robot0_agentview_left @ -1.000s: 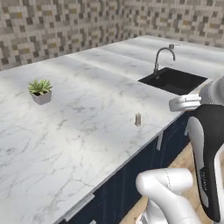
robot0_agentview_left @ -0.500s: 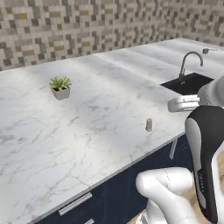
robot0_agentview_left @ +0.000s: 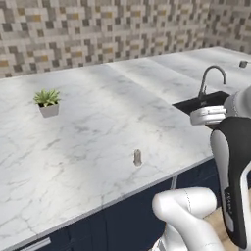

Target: Pick the candle and candle from the dining table and place them in the open cabinet. Close the cabinet after placing the objects.

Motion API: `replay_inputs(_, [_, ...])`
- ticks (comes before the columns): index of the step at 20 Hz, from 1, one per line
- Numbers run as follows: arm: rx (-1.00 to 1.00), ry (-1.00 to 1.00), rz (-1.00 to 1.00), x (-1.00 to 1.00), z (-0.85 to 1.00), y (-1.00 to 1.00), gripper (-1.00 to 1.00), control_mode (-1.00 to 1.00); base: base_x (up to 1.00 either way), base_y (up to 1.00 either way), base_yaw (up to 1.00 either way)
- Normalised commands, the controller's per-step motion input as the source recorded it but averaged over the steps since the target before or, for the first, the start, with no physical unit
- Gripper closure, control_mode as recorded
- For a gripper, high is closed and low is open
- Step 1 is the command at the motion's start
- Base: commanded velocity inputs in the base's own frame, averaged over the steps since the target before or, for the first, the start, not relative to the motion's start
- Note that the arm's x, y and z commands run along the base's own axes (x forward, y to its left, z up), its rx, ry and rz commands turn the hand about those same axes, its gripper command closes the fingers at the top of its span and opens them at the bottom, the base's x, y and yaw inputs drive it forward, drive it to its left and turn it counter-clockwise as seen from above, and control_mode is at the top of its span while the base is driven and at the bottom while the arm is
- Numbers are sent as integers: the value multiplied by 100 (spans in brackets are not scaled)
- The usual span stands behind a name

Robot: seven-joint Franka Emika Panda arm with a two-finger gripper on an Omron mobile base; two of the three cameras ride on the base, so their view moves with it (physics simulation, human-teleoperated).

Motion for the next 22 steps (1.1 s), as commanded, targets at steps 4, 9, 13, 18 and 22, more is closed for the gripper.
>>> replay_inputs(4, [0, 0, 0, 0, 0, 0, -100, 100, 16, -30, 40])
replay_inputs(9, [0, 0, 0, 0, 0, 0, -100, 100, 9, -4, 39])
replay_inputs(13, [0, 0, 0, 0, 0, 0, -100, 100, 4, 3, 12])
replay_inputs(18, [0, 0, 0, 0, 0, 0, -100, 100, 13, 0, 9])
replay_inputs(22, [0, 0, 0, 0, 0, 0, -100, 100, 20, 0, 23])
